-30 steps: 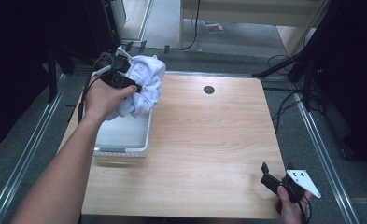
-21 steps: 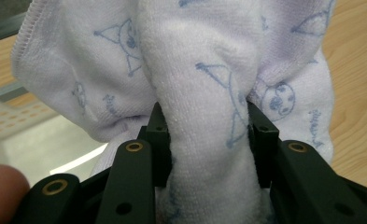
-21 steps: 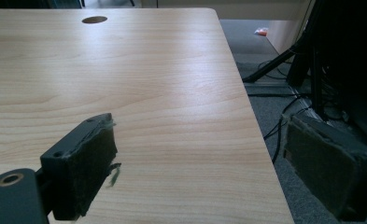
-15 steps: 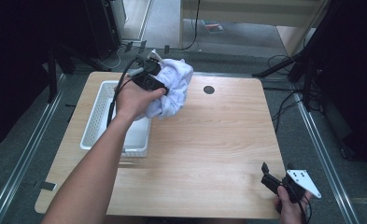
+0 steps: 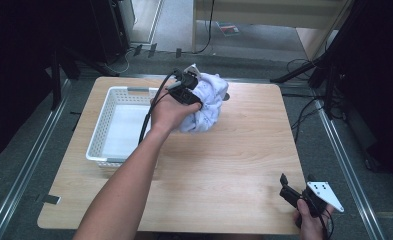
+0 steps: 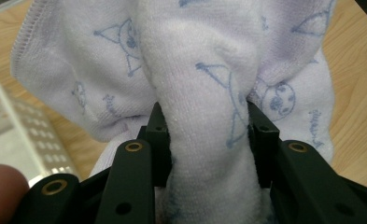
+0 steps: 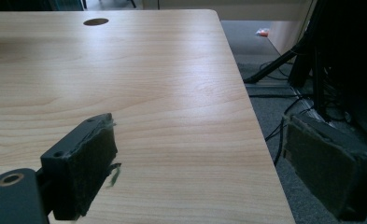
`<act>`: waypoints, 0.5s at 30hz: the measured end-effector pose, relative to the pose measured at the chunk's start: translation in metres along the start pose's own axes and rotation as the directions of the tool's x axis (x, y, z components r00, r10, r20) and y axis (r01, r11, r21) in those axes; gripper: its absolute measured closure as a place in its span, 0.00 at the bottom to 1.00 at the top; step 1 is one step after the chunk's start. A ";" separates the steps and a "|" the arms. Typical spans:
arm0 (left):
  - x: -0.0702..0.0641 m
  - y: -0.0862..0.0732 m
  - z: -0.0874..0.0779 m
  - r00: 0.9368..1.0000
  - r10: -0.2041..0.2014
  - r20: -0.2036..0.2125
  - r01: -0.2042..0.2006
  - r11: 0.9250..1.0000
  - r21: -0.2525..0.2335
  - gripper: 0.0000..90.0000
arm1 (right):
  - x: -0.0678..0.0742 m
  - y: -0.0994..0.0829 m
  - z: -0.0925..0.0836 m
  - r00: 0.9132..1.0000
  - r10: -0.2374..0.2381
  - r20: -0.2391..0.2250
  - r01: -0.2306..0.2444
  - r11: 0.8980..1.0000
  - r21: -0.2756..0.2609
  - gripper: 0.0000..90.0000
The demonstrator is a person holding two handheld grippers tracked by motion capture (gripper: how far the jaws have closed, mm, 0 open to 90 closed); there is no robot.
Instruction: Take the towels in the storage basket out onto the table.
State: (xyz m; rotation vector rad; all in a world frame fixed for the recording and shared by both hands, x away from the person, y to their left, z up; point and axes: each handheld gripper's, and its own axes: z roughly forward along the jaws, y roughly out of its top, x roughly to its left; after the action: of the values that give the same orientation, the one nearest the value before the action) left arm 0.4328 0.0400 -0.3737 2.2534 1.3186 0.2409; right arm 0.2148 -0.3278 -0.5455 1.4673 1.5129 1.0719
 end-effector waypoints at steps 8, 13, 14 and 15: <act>-0.023 0.004 0.036 0.999 0.022 0.030 -0.023 0.999 0.024 0.70 | -0.001 0.000 0.000 1.000 0.014 -0.006 -0.014 1.000 -0.003 0.11; -0.035 0.000 0.064 0.999 0.022 0.045 -0.025 0.998 0.053 0.69 | -0.002 0.000 0.000 1.000 0.012 -0.007 -0.012 1.000 -0.008 0.11; -0.037 -0.001 0.069 0.999 0.023 0.047 -0.026 0.998 0.062 0.69 | -0.002 0.000 0.000 1.000 0.013 -0.007 -0.013 1.000 -0.008 0.11; -0.038 -0.003 0.075 0.999 0.017 0.049 -0.020 0.997 0.069 0.69 | -0.002 0.000 0.000 1.000 0.012 -0.008 -0.012 1.000 -0.008 0.11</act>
State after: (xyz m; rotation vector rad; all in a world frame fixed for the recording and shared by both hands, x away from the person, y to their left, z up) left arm 0.4411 -0.0170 -0.4350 2.3152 1.3004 0.1488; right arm 0.2152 -0.3297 -0.5456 1.4703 1.5056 1.0909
